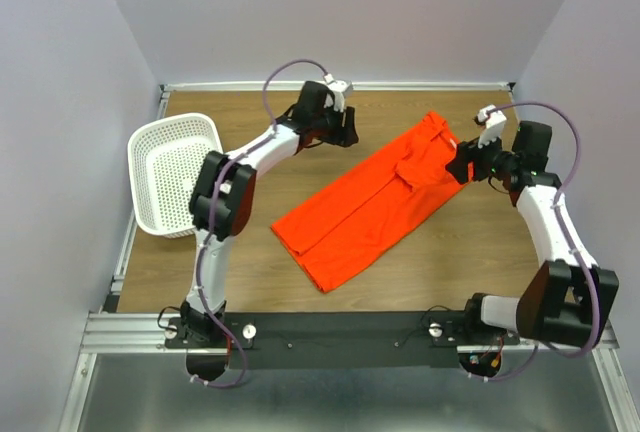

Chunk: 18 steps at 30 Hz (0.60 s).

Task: Fold and stack the t-shirts
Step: Fold the tshirt

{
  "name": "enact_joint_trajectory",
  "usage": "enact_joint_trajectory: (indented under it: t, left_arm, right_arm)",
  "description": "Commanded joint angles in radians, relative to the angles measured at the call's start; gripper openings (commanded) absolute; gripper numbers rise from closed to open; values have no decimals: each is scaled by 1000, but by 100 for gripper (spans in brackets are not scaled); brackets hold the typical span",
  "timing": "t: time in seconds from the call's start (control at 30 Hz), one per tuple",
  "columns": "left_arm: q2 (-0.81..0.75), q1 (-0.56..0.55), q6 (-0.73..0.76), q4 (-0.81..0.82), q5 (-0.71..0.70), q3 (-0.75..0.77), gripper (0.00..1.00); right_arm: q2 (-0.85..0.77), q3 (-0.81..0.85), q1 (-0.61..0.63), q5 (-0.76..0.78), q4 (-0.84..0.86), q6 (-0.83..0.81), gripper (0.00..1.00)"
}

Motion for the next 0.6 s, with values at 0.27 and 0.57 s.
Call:
enact_joint_trajectory:
  t: [0.27, 0.57]
  left_arm:
    - [404, -75, 128, -179, 88, 403, 62]
    - [508, -75, 157, -251, 180, 497, 56]
  right_arm:
    - [117, 12, -177, -478, -161, 162, 71]
    - [131, 15, -223, -511, -169, 161, 71]
